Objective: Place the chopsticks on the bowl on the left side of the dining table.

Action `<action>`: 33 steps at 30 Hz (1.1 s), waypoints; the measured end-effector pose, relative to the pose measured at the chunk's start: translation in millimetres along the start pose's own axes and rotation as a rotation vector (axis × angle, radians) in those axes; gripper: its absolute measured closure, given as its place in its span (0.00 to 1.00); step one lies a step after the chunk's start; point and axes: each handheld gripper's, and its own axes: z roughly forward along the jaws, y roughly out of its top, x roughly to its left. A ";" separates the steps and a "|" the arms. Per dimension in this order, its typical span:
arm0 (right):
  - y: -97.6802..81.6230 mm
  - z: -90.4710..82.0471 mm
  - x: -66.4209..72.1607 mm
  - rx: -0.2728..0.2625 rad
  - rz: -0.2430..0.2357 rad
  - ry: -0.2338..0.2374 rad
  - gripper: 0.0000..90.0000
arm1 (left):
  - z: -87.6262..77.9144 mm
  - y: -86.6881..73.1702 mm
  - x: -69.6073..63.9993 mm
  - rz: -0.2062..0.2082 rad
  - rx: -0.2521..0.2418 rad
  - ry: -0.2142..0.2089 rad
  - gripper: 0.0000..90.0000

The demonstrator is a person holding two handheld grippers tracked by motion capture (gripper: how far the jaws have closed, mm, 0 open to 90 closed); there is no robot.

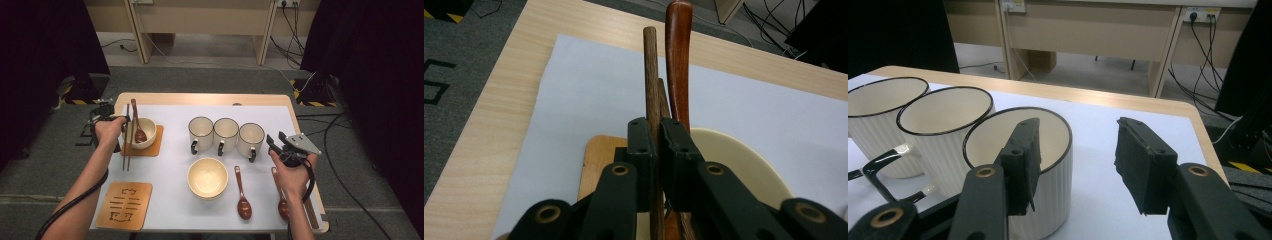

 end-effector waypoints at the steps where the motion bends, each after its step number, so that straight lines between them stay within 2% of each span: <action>1: 0.1 -0.4 -0.4 0.001 -0.001 -0.002 0.59 | 0.4 -0.2 0.2 -0.003 -0.001 0.000 0.92; 11: 0.0 0.0 0.3 0.002 0.004 0.001 0.59 | 5.2 -6.1 2.5 -0.020 0.014 0.001 0.92; 17: -0.5 0.5 0.8 0.005 0.002 0.002 0.59 | 2.1 -5.4 2.7 -0.022 0.000 -0.009 0.88; 19: -0.3 0.7 0.8 0.004 -0.002 0.002 0.59 | -2.4 -4.6 2.1 0.022 -0.016 -0.012 0.85; 23: -0.1 0.5 0.8 0.004 -0.004 0.000 0.59 | -7.4 -5.1 -0.1 0.047 -0.029 -0.022 0.79; 26: -0.3 0.8 1.6 0.009 -0.004 0.005 0.58 | -11.2 -8.1 -4.3 0.085 -0.013 -0.033 0.75; 29: -0.1 1.0 2.3 0.010 -0.007 0.004 0.58 | -12.5 -8.7 -6.5 0.099 -0.010 -0.034 0.73; 30: -0.2 1.1 2.4 0.010 -0.008 0.004 0.58 | -12.8 -9.3 -7.6 0.116 -0.003 -0.021 0.72; 33: -0.6 1.4 2.8 0.014 -0.005 0.006 0.58 | -10.8 -11.5 -8.3 0.126 0.014 -0.009 0.73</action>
